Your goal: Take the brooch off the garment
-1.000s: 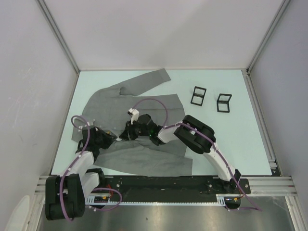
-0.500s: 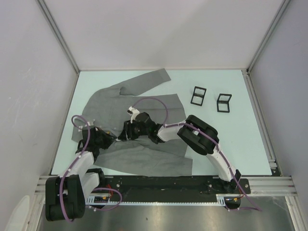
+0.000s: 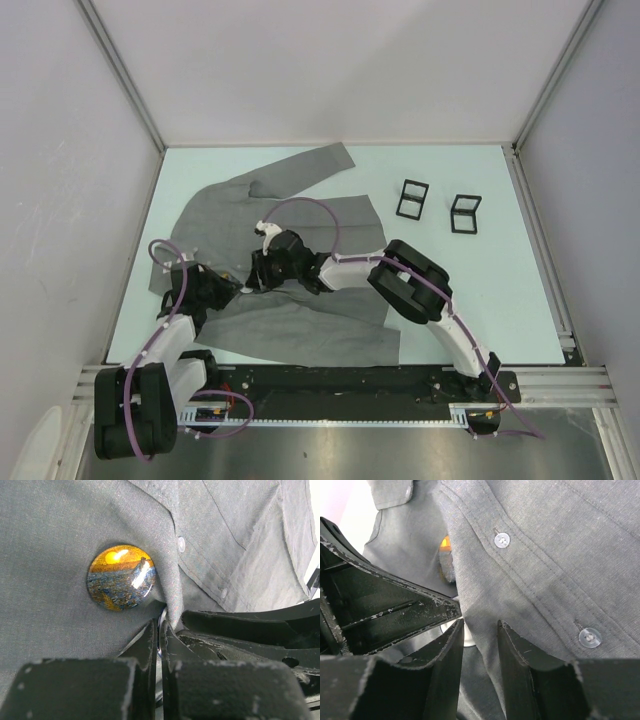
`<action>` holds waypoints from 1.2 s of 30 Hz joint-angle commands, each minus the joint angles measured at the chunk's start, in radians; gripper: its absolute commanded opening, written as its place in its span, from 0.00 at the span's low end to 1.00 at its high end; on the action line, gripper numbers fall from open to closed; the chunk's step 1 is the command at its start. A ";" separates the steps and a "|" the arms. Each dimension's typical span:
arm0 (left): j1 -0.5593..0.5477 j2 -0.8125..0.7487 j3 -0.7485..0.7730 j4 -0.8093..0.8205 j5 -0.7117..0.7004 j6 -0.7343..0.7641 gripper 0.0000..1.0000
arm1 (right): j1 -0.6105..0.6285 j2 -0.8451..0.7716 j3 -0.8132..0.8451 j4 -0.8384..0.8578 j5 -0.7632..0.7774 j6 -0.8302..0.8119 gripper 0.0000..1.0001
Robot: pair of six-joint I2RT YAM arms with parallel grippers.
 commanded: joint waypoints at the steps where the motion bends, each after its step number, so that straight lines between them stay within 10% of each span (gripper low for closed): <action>1: -0.004 0.000 -0.013 -0.034 -0.008 0.002 0.00 | -0.010 0.041 0.014 -0.109 0.057 -0.066 0.39; 36: -0.004 0.089 0.097 -0.110 -0.048 -0.053 0.00 | 0.062 0.112 -0.112 -0.034 0.116 -0.287 0.48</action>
